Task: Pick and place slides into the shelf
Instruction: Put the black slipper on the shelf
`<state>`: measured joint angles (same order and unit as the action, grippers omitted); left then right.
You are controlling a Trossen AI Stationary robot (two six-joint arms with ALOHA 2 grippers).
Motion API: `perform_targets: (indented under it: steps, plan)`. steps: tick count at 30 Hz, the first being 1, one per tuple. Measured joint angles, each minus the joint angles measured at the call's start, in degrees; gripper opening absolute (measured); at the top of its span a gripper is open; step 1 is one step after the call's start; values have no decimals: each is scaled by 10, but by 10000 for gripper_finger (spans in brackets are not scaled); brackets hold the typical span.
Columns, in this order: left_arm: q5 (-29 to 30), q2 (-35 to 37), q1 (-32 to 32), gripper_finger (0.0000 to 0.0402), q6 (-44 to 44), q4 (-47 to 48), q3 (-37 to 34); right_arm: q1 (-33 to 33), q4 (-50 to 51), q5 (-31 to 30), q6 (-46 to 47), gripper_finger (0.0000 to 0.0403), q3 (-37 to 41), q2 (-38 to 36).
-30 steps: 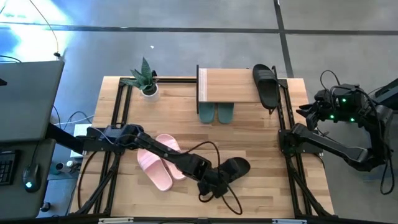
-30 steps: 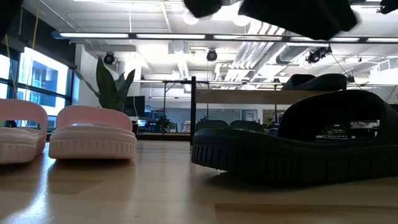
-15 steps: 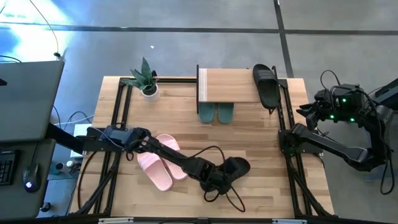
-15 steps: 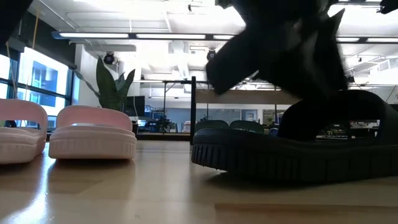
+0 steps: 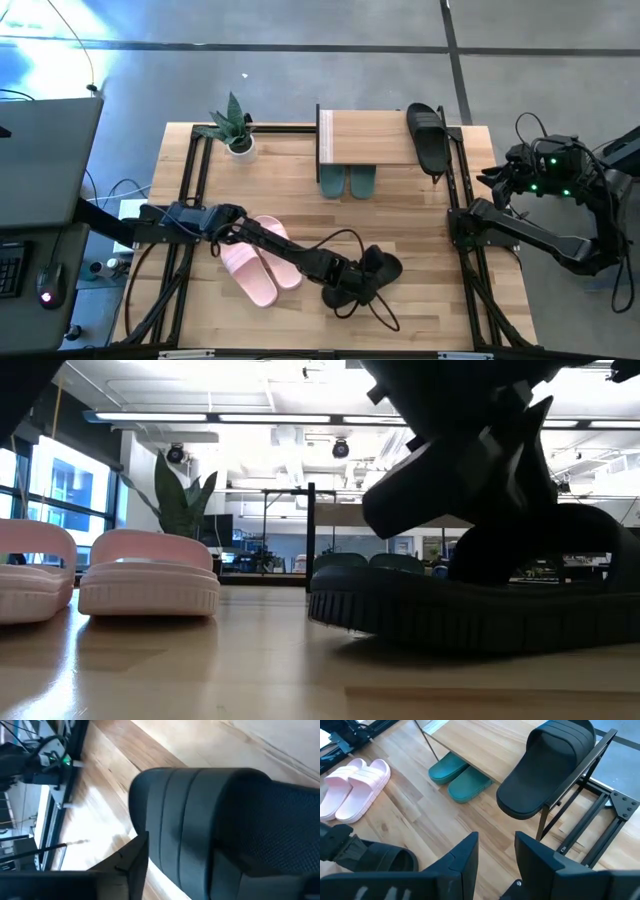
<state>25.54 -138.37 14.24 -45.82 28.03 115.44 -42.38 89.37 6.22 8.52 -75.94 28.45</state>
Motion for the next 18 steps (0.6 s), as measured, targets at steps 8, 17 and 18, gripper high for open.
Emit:
perform_targets:
  steps: [8,17,18]
  plan:
    - [-28,0,0,52,15,3,0,0,0,0,0,119,0,0]
    - [9,6,0,10,58,6,0,0,0,-1,0,119,0,0]
    - [10,12,0,7,62,11,0,0,0,-1,0,119,0,0]
